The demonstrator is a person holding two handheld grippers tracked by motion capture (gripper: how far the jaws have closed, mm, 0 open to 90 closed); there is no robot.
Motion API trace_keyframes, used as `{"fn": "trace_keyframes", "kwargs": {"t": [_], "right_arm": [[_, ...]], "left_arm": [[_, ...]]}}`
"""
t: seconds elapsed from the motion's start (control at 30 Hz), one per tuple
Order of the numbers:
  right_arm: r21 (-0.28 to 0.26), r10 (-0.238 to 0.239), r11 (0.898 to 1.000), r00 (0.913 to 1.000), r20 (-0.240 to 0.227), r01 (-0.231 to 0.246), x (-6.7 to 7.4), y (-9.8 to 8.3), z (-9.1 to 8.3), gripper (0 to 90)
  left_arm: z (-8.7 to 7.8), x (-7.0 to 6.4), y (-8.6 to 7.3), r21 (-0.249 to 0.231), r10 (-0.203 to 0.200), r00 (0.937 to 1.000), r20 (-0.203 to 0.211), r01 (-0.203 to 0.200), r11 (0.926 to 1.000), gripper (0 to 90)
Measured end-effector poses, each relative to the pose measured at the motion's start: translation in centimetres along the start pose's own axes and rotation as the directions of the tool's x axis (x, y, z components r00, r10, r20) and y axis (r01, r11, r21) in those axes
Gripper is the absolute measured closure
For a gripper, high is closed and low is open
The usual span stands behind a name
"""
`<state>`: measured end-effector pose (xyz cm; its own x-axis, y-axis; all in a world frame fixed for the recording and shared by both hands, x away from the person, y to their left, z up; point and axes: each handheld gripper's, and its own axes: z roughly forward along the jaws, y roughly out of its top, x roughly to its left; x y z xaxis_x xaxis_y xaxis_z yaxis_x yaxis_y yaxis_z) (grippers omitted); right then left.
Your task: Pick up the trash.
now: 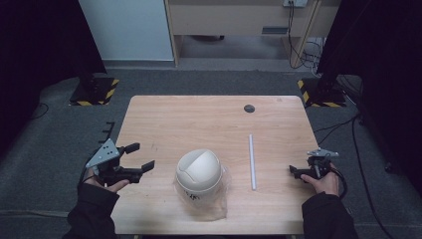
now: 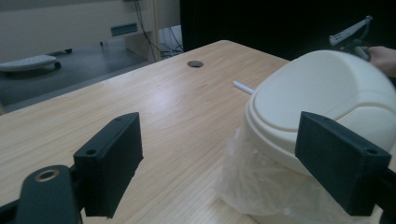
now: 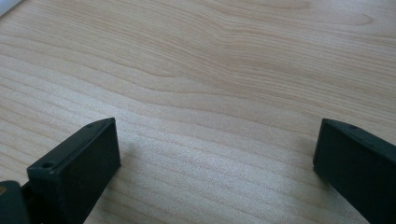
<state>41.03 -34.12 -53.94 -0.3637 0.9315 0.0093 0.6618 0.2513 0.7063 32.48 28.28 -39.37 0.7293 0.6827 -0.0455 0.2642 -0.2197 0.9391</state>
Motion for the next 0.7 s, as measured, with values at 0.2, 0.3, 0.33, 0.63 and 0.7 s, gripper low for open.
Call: {"fn": "trace_keyframes", "kwargs": {"t": [0.2, 0.3, 0.33, 0.63, 0.7], "right_arm": [[-0.001, -0.003, 1.000, 1.0000, -0.004, 0.003, 0.0, 0.0, 0.0, 0.9], [-0.001, -0.003, 1.000, 1.0000, -0.004, 0.003, 0.1, 0.0, 0.0, 0.9], [-0.001, -0.003, 1.000, 1.0000, -0.004, 0.003, 0.1, 0.0, 0.0, 0.9], [0.000, -0.003, 1.000, 1.0000, -0.005, 0.003, 0.1, 0.0, 0.0, 0.9], [0.000, -0.003, 1.000, 1.0000, -0.005, 0.003, 0.1, 0.0, 0.0, 0.9]], "left_arm": [[0.9, -1.9, 0.9, 0.011, 0.020, 0.9982, 0.057, -0.021, 0.9997, 14.6], [1.6, -3.1, 1.3, 0.015, 0.033, 0.9941, 0.103, -0.035, 0.9993, 14.5], [1.8, -3.5, 1.3, 0.017, 0.035, 0.9928, 0.114, -0.037, 0.9991, 14.5], [4.2, -5.3, 0.7, 0.063, 0.003, 0.9837, 0.180, -0.015, 0.9979, 14.4], [4.7, -5.6, 0.5, 0.067, -0.005, 0.9802, 0.198, -0.008, 0.9977, 14.4]]}}
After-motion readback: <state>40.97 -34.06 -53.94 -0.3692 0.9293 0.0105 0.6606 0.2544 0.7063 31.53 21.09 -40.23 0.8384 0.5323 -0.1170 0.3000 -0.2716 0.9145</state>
